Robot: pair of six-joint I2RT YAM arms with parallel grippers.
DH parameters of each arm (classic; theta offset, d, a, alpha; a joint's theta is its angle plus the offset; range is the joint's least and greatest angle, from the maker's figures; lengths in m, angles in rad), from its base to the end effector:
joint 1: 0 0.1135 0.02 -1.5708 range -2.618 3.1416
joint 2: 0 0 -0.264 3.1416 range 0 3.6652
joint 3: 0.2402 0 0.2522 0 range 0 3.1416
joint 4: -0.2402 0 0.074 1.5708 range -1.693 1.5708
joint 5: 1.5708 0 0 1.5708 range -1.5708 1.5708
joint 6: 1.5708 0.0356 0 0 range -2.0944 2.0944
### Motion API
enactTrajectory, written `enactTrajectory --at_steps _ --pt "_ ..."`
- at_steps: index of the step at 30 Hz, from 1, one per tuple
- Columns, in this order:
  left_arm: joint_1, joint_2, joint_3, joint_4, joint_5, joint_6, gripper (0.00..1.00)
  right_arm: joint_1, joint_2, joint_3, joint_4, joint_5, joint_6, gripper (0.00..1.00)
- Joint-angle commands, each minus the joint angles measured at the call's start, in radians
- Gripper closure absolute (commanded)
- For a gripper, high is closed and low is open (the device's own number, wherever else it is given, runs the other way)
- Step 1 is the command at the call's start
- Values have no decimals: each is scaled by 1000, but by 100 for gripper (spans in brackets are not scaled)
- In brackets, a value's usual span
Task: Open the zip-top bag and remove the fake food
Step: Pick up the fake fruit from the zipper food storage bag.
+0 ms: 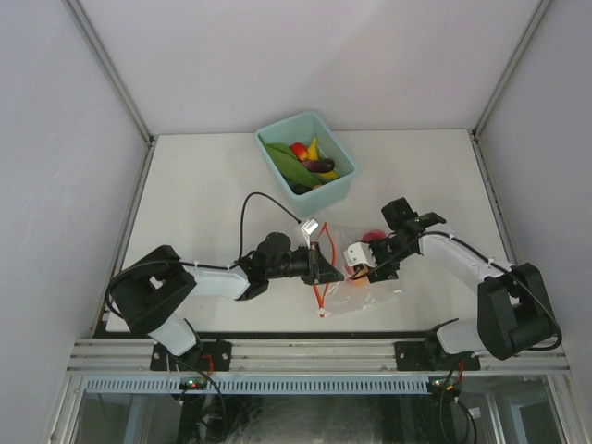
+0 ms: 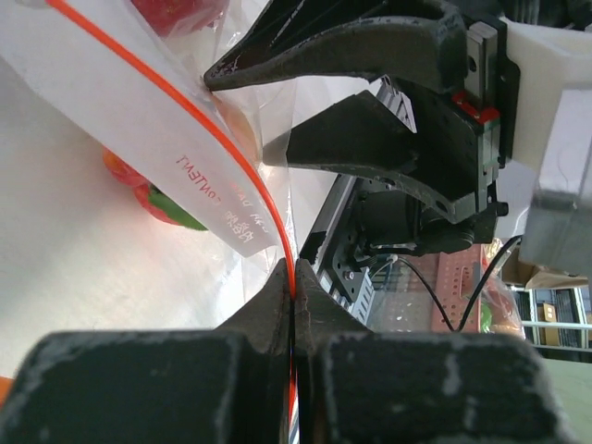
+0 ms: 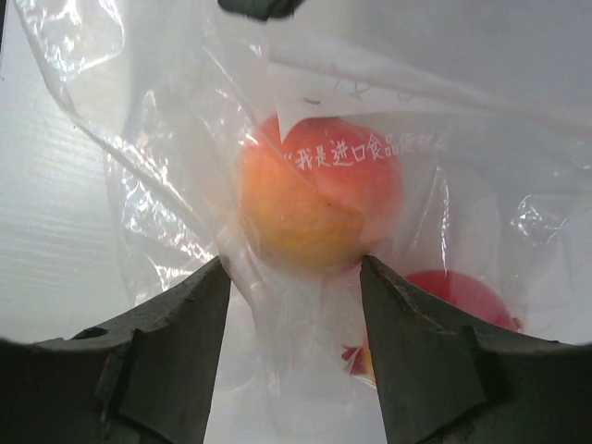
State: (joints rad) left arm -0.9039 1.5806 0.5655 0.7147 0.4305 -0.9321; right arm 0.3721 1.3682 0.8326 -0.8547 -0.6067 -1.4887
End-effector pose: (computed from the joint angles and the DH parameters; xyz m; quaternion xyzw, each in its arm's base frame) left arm 0.1766 -0.2483 0.1696 0.1156 0.7881 -0.5649 0.2155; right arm 0.2038 0.1013 0.1971 -0.7782 0.5463 0.2068 0.2306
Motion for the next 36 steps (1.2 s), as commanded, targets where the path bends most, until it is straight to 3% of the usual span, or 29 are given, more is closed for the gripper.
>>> enactTrajectory --at_steps 1,5,10,12,15,20,24,31,34,36 --pt "-4 8 57 27 20 3 100 48 18 13 71 -1 85 42" --pt "-4 8 53 28 20 2 100 85 61 13 107 34 127 53" --pt "-4 3 44 27 15 3 100 97 81 14 126 42 147 93" --pt "-4 3 43 27 14 3 100 101 82 14 124 37 149 99" --pt "-4 3 43 27 14 4 100 99 68 21 108 22 146 98" --pt "-5 4 43 28 12 3 100 96 8 33 47 -61 96 54" --pt "-4 6 46 26 14 4 100 114 -8 34 72 -69 117 41" --pt "-4 6 47 28 17 4 100 145 49 33 150 -15 196 42" --pt "-4 6 47 27 17 5 99 158 76 34 164 -11 218 59" --pt "-4 5 46 28 15 6 96 161 82 33 166 -12 222 79"
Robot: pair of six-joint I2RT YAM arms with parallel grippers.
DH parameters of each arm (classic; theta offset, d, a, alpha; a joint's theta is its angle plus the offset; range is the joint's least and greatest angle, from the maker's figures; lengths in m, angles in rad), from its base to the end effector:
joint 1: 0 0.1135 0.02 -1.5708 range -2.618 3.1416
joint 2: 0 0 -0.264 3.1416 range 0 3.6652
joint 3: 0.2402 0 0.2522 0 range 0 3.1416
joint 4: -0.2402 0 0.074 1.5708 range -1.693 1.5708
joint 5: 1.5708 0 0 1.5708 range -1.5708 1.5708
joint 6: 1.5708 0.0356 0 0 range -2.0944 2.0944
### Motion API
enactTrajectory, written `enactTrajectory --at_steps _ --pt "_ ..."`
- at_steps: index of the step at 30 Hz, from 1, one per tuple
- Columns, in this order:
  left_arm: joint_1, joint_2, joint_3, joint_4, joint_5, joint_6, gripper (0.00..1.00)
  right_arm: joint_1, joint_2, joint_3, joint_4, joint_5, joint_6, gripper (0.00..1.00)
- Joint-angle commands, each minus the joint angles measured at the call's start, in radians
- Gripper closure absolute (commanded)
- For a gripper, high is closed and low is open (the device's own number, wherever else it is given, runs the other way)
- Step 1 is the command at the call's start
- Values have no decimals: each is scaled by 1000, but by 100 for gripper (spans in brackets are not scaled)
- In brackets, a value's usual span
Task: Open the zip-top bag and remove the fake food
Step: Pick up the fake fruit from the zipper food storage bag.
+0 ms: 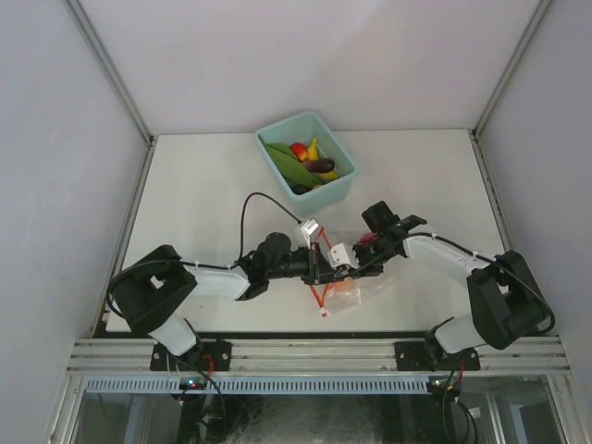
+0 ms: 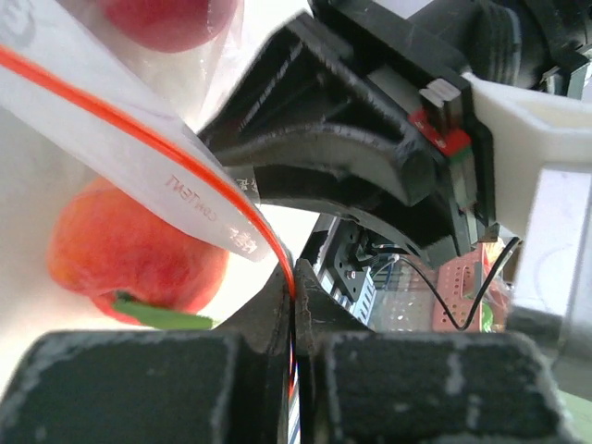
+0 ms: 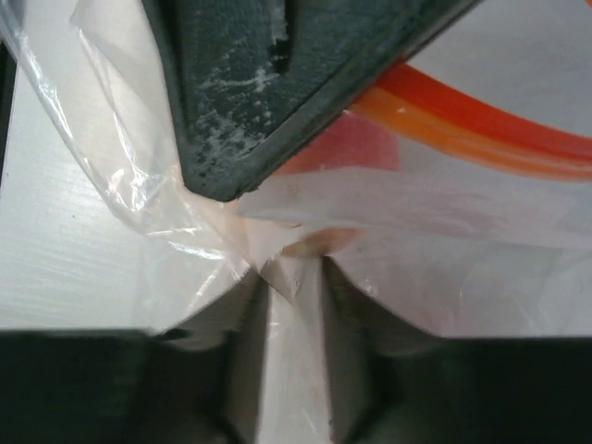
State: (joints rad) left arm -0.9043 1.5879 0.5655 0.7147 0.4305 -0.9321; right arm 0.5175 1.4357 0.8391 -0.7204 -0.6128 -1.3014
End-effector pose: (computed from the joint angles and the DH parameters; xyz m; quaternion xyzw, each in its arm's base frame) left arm 0.1767 -0.2487 0.1675 0.1151 0.7902 -0.5629 0.2133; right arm 0.2043 0.1398 0.1873 -0.7698 0.5507 0.2304 0.2258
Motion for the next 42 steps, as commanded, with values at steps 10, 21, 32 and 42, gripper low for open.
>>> enactTrajectory --at_steps 10,21,32,42 --pt "2 -181 -27 -98 -67 140 45 13 13 26 25 -10 9 99" --pt "1 -598 -202 -322 -325 572 35 7 7 25 19 -34 -12 100" --pt "-34 -478 -280 -82 -312 984 39 7 -2 25 8 -60 -36 100" --pt "-52 -232 -184 43 -280 1054 36 10 -4 26 12 -70 -36 100"
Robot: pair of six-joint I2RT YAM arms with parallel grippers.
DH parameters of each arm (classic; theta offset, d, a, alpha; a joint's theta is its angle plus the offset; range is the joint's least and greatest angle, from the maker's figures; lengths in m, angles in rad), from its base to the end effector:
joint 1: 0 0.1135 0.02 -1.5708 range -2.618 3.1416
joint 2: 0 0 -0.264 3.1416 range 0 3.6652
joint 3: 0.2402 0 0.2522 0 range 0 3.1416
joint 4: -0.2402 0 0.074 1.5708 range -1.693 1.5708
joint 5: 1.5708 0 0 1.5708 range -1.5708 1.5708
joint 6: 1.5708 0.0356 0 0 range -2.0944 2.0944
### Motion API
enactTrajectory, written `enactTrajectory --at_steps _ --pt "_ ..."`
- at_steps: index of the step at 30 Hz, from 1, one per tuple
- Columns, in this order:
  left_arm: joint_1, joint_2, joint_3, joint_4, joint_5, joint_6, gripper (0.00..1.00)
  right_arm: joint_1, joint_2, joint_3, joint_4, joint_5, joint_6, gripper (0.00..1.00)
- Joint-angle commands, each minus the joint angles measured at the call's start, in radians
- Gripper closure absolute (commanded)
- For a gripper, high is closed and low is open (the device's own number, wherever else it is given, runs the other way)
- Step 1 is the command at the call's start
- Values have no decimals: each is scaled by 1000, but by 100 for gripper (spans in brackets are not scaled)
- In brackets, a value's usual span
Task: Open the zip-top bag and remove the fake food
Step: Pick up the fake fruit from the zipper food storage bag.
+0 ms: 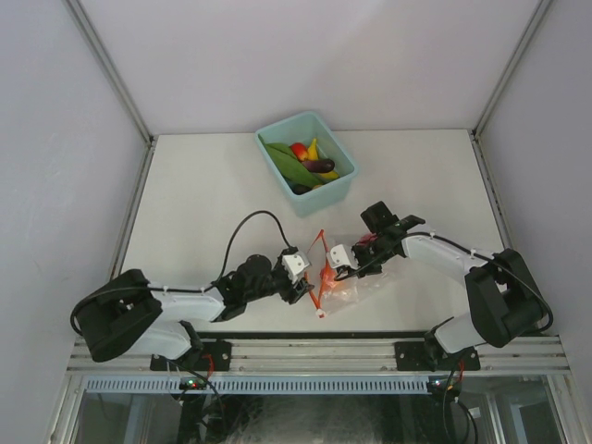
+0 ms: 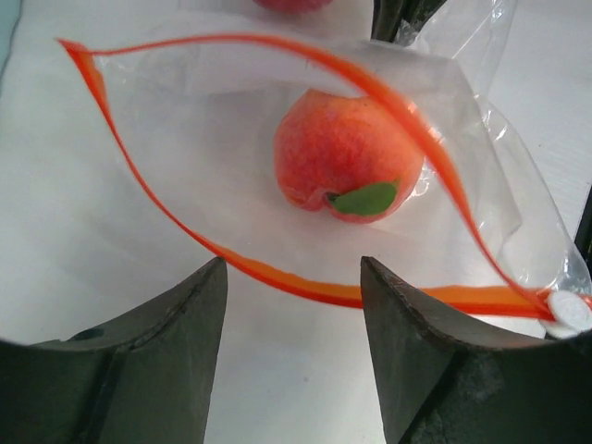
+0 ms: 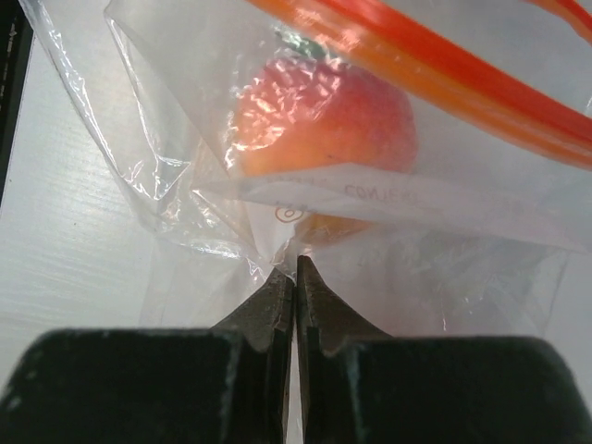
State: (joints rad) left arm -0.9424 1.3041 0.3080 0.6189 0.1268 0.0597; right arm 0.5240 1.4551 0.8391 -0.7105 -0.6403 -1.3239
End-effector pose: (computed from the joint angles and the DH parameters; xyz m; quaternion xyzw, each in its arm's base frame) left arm 0.1348 -0.1932 0.1549 0.4278 0.7069 -0.2870 0.4847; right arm 0.2049 0.1430 0.1837 -0.7749 0.5372 0.2427 0.2282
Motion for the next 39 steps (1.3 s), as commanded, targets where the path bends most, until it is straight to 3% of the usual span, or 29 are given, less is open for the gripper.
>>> enactTrajectory --at_steps 1,12,26,34,39 --pt "-18 68 79 153 31 58 36 5 -24 25 4 -43 -13 100" --pt "-93 227 116 323 -4 28 20 13 -12 36 15 -76 27 100" --pt "-111 349 171 347 -6 -4 21 21 -5 46 19 -95 52 100" --pt "-116 171 43 370 -174 10 20 11 -4 46 18 -87 55 100" --pt "-115 74 13 290 -169 67 19 8 -2 47 20 -90 55 100"
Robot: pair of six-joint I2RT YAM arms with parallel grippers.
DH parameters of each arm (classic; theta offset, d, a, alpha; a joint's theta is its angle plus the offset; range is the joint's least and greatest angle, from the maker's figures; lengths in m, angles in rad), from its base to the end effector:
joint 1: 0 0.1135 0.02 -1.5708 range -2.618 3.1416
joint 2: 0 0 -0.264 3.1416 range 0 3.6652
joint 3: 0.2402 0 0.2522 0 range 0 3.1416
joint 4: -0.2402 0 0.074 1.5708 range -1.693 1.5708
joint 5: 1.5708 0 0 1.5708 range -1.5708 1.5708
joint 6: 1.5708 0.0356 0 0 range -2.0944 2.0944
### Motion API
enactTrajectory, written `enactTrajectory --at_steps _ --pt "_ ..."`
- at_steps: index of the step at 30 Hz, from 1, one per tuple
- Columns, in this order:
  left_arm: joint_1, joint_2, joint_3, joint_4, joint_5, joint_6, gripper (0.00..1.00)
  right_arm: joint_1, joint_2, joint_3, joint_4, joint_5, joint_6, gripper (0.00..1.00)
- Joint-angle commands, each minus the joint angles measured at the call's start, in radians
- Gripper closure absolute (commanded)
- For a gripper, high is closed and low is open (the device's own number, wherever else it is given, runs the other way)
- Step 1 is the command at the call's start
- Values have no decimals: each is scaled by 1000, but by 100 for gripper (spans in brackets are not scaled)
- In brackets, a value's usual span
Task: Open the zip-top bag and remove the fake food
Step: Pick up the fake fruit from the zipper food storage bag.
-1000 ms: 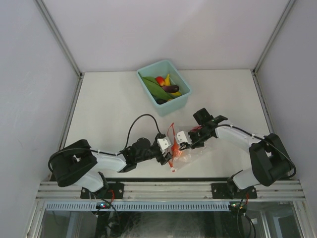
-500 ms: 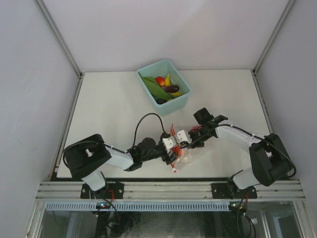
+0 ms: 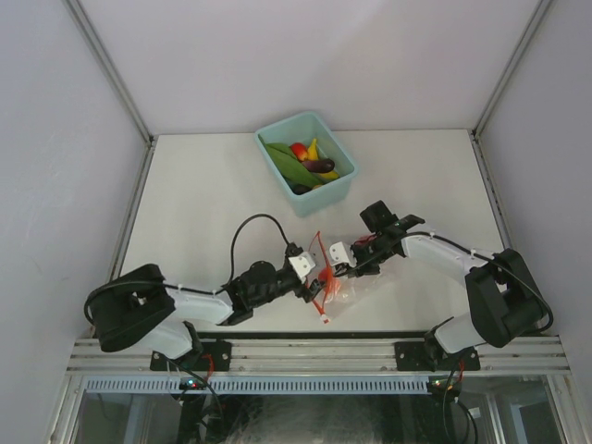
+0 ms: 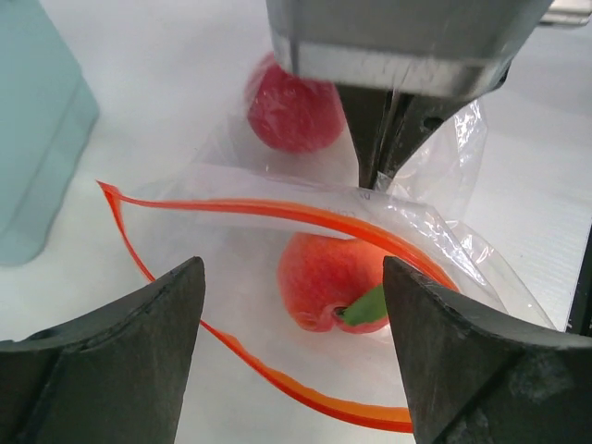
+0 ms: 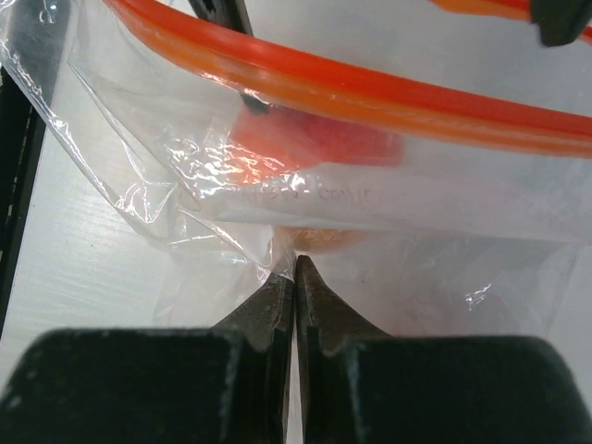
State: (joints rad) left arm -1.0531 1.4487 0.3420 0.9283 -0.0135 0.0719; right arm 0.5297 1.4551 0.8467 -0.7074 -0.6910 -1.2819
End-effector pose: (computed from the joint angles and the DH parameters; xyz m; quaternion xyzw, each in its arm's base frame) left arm 0.1286 -0.2248 0.1639 0.4055 0.6514 -0.2976 0.5681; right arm 0.2046 0.1461 0.1868 -0.7610 0.5420 0.2685 0.2347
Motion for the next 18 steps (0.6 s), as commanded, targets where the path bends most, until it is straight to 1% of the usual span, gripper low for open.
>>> enactTrajectory --at_steps 1,5,10,14,18 --pt "-5 -81 -17 -38 -17 68 19 3 -1 38 17 -39 14 100" --pt "-5 -79 6 -89 67 129 19 3 -2 38 18 -39 15 100" --pt "-5 -17 52 -135 152 146 21 3 -5 38 16 -39 14 100" --pt "-5 32 87 -130 164 131 21 3 -4 38 15 -40 13 100" --pt "-4 92 117 -78 153 94 21 4 -4 38 17 -42 16 100"
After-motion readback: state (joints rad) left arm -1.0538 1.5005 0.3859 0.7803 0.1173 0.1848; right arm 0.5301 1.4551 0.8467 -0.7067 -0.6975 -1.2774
